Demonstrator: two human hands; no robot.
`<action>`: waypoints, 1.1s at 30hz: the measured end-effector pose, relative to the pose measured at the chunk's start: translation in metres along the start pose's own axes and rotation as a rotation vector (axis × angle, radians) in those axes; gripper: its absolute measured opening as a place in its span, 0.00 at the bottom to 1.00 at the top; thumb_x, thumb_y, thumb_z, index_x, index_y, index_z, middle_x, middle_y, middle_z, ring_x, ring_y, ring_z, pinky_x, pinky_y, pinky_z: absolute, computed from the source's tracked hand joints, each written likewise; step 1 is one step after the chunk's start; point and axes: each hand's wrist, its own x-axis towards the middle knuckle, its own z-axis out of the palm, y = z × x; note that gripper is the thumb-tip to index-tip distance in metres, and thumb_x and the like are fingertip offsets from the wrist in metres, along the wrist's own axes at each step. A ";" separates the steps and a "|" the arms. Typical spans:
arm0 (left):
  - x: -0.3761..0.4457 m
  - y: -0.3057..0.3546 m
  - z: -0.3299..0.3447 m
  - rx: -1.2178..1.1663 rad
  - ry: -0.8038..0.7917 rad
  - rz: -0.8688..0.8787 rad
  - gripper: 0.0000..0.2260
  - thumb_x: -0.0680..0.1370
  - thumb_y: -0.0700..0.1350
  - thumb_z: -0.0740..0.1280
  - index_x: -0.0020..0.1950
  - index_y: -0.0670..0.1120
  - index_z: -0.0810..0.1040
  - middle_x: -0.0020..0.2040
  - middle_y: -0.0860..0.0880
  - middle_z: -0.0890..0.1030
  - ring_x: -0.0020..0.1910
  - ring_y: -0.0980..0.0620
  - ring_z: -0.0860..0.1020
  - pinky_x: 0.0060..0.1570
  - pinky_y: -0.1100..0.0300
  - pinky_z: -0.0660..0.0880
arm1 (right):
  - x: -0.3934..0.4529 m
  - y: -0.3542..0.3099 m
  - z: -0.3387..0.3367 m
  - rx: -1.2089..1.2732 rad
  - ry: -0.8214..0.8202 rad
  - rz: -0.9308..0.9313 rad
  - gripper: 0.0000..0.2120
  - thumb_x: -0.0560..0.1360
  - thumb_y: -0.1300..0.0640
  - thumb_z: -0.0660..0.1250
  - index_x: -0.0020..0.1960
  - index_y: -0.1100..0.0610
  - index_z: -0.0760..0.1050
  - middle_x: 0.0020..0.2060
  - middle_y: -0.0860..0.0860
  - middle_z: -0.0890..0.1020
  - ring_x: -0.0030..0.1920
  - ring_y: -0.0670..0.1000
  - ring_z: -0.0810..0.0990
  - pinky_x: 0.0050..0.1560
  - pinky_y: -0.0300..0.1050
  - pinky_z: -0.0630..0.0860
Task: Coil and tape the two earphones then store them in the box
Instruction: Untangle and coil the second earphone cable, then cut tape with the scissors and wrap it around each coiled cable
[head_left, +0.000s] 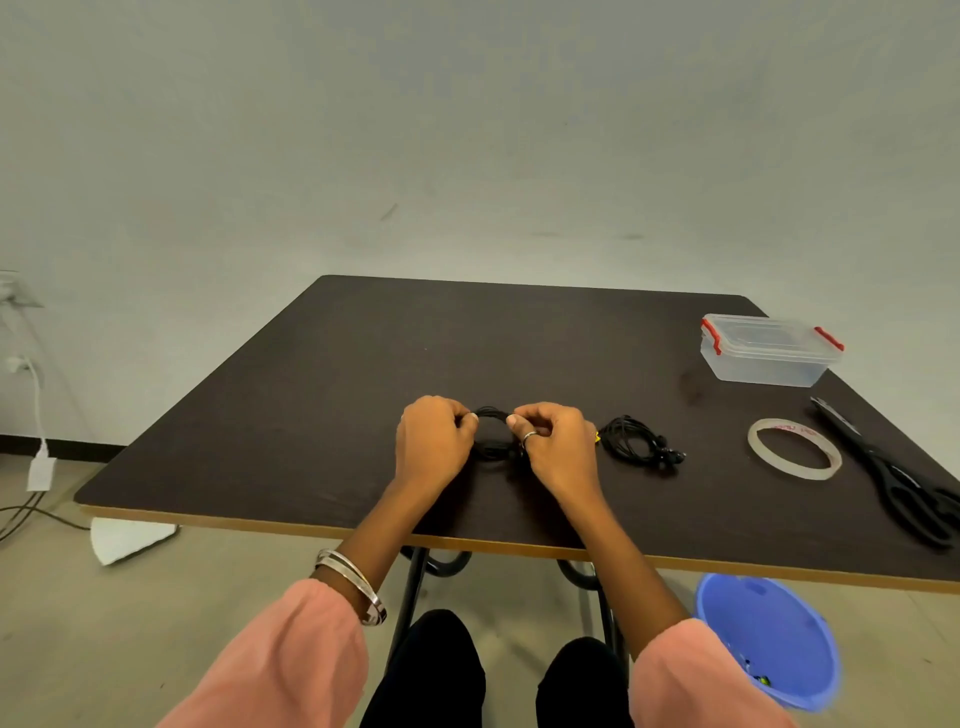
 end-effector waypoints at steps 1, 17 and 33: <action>0.000 -0.003 0.002 0.040 0.011 -0.030 0.10 0.78 0.49 0.65 0.51 0.49 0.85 0.43 0.48 0.85 0.50 0.47 0.79 0.51 0.55 0.72 | -0.001 0.001 0.001 -0.025 0.011 -0.020 0.06 0.76 0.55 0.68 0.48 0.57 0.83 0.35 0.49 0.83 0.34 0.41 0.78 0.34 0.25 0.69; -0.007 -0.007 0.011 0.047 0.120 -0.107 0.17 0.77 0.60 0.64 0.54 0.51 0.84 0.47 0.50 0.85 0.51 0.48 0.80 0.53 0.53 0.69 | -0.002 0.004 0.003 -0.161 -0.043 -0.071 0.06 0.76 0.56 0.68 0.48 0.57 0.82 0.35 0.47 0.80 0.33 0.41 0.74 0.33 0.29 0.66; -0.008 -0.007 0.006 -0.165 0.064 -0.186 0.11 0.77 0.54 0.67 0.54 0.53 0.83 0.49 0.53 0.85 0.52 0.52 0.81 0.58 0.48 0.74 | -0.006 0.009 -0.001 -0.106 0.045 -0.075 0.11 0.78 0.56 0.65 0.44 0.61 0.82 0.33 0.49 0.77 0.37 0.47 0.75 0.39 0.40 0.69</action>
